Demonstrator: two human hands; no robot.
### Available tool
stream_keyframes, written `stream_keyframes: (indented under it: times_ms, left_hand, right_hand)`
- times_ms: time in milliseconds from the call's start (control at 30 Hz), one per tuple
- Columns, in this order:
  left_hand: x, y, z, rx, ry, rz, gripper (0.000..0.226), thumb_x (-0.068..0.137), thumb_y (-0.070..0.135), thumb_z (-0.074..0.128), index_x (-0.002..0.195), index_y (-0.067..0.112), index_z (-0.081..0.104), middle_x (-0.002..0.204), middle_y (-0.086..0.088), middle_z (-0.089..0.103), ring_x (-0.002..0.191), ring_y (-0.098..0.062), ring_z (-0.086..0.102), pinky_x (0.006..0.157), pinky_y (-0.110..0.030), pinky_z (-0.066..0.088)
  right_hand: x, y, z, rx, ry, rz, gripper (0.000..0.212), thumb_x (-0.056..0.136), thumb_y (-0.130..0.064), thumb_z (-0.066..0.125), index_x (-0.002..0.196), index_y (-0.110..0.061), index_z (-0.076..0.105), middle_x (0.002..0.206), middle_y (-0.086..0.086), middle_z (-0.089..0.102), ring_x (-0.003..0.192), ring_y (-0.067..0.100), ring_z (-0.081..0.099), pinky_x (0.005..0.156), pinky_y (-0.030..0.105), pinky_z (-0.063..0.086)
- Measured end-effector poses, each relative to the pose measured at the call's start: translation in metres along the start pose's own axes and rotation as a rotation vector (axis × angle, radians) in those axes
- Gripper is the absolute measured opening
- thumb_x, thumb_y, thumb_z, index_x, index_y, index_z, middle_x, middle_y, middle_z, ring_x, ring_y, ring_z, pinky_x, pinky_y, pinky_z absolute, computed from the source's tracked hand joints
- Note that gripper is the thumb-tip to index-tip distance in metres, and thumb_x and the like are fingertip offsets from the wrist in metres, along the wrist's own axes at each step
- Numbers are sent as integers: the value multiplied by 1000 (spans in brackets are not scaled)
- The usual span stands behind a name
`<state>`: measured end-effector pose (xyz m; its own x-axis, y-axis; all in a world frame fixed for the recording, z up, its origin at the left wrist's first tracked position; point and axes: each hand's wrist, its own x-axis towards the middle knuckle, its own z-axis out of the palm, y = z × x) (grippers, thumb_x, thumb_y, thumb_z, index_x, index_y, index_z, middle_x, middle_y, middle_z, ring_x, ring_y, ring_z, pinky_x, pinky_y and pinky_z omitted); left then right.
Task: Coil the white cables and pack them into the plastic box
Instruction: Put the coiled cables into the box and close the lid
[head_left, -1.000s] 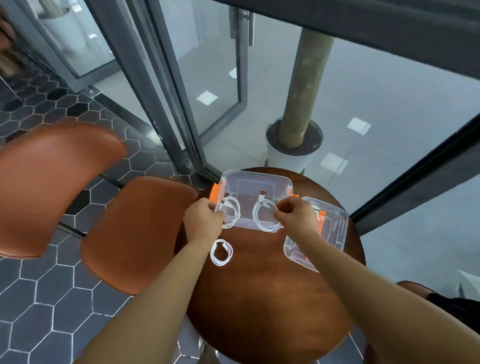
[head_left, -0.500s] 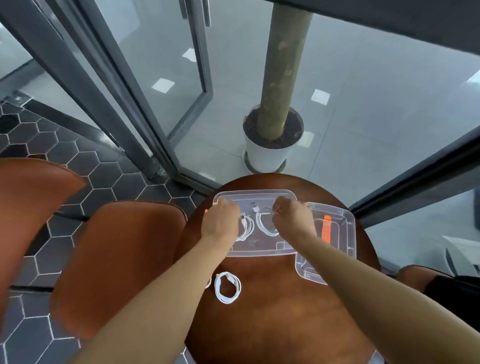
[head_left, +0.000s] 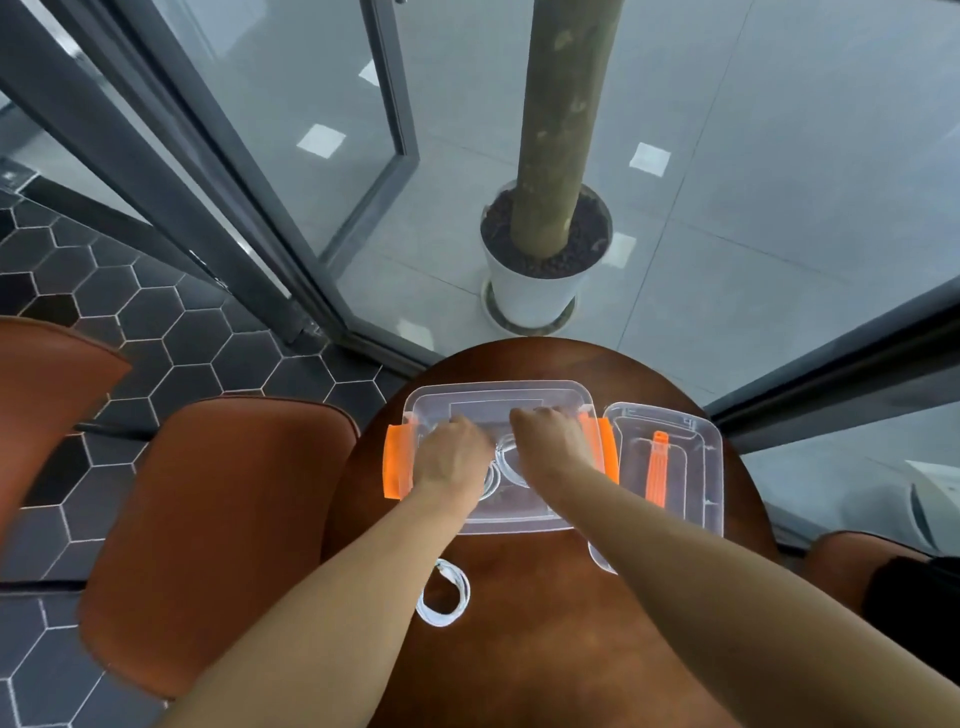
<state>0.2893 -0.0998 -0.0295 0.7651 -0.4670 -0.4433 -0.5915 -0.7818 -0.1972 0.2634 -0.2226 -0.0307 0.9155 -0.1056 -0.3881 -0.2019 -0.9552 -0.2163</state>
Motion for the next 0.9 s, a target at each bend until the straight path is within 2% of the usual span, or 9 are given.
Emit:
stream_keyframes:
  times_ms: [233,367,600,800,900]
  left_hand:
    - [16,8,9,-81,-37,-38,25,97,7,59,119,9,68,116,-14,68,106,-29,68,85,-34,56]
    - [22,9,18,-87,-32,-20,25,97,6,56,119,9,68,116,-14,67,108,-30,67,86,-35,55]
    - [25,6,34,-203,-53,-91,26,95,10,63,120,13,67,114,-12,69,102,-27,71,80,-34,58]
    - [22,10,35,-230,-31,-70,31,94,10,63,126,14,62,120,-14,63,107,-31,68,84,-37,57]
    - [19,8,35,-252,-21,-67,36,93,11,64,128,15,60,123,-14,61,109,-31,67,87,-37,57]
  right_hand:
    - [15,8,14,-72,-58,14,27,87,6,56,109,-6,65,101,16,70,106,36,61,77,40,50]
    - [18,7,14,-158,-100,-24,25,91,-1,58,114,-9,66,108,12,71,110,35,62,81,39,51]
    - [20,10,16,-274,-69,-87,19,94,-12,61,110,-15,70,104,6,73,102,30,66,90,39,49]
    - [18,11,18,-241,-96,-92,21,95,-8,57,109,-13,71,102,7,74,100,28,70,79,34,53]
    - [19,11,18,-167,-120,-75,25,93,-5,56,111,-12,72,104,10,73,100,31,70,77,36,56]
